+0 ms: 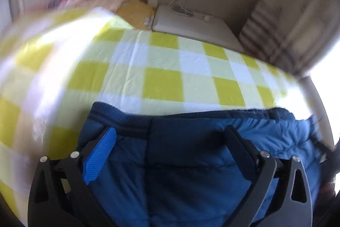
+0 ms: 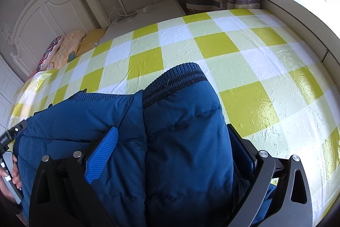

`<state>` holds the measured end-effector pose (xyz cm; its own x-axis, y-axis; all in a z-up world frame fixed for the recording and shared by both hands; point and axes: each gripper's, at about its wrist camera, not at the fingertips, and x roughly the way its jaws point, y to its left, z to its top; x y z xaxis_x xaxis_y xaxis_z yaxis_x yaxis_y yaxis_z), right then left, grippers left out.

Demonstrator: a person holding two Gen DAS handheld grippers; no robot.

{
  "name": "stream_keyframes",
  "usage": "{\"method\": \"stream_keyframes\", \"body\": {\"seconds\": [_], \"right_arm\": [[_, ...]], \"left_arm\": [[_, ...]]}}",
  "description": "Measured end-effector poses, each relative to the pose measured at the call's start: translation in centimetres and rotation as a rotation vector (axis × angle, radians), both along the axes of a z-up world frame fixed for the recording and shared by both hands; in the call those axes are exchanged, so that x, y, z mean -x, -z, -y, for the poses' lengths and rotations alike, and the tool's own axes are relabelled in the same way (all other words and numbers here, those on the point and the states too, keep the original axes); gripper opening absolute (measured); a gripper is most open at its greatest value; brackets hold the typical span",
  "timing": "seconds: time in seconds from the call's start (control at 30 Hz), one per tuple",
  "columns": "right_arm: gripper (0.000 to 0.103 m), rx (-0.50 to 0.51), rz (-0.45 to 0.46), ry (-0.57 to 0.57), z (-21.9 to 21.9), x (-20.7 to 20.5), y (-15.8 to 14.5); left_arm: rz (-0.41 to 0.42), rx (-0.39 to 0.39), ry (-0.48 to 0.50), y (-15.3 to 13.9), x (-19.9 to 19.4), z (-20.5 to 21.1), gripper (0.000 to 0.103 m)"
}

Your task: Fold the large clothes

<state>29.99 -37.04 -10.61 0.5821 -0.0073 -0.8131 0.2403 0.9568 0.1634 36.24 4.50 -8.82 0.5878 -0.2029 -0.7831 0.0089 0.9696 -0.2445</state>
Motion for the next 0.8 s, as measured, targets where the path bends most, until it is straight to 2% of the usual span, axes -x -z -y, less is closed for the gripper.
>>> {"method": "stream_keyframes", "body": {"seconds": [0.07, 0.13, 0.2, 0.3, 0.4, 0.47, 0.53, 0.63, 0.77, 0.8], "right_arm": [[0.095, 0.004, -0.001, 0.002, 0.0, 0.1, 0.0], [0.096, 0.013, -0.011, 0.005, -0.1, 0.0, 0.0], [0.096, 0.033, -0.028, 0.013, -0.2, -0.2, -0.3], [0.096, 0.200, 0.010, 0.023, -3.0, 0.4, -2.7], [0.096, 0.262, 0.109, -0.117, -8.5, 0.9, -5.6], [0.096, 0.268, 0.138, -0.268, -13.3, 0.5, -6.4], [0.096, 0.246, 0.106, -0.381, -16.8, -0.5, -5.3], [0.099, 0.316, -0.049, -0.450, -19.7, -2.6, -0.5], [0.097, 0.255, -0.019, -0.437, -17.9, -2.3, -1.5], [0.097, 0.268, -0.009, -0.411, -17.3, -2.1, -1.9]], "left_arm": [[0.008, -0.023, 0.000, 0.3, 0.0, 0.4, 0.099], [0.016, -0.110, -0.002, 0.5, 0.0, 1.7, 0.100], [0.024, -0.130, -0.007, 0.4, 0.2, 1.9, 0.100], [0.025, -0.095, -0.009, 0.6, 0.3, 1.0, 0.100], [0.026, -0.093, -0.008, 0.6, 0.2, 0.8, 0.100], [0.028, -0.093, -0.007, 0.7, 0.2, 0.6, 0.100], [0.031, -0.082, -0.009, 0.7, 0.3, 0.3, 0.100], [0.036, -0.062, -0.015, 0.7, 0.2, 0.3, 0.100], [0.035, -0.033, -0.020, 0.8, 0.2, 0.0, 0.100], [0.036, -0.028, -0.021, 0.8, 0.2, -0.1, 0.100]]}}
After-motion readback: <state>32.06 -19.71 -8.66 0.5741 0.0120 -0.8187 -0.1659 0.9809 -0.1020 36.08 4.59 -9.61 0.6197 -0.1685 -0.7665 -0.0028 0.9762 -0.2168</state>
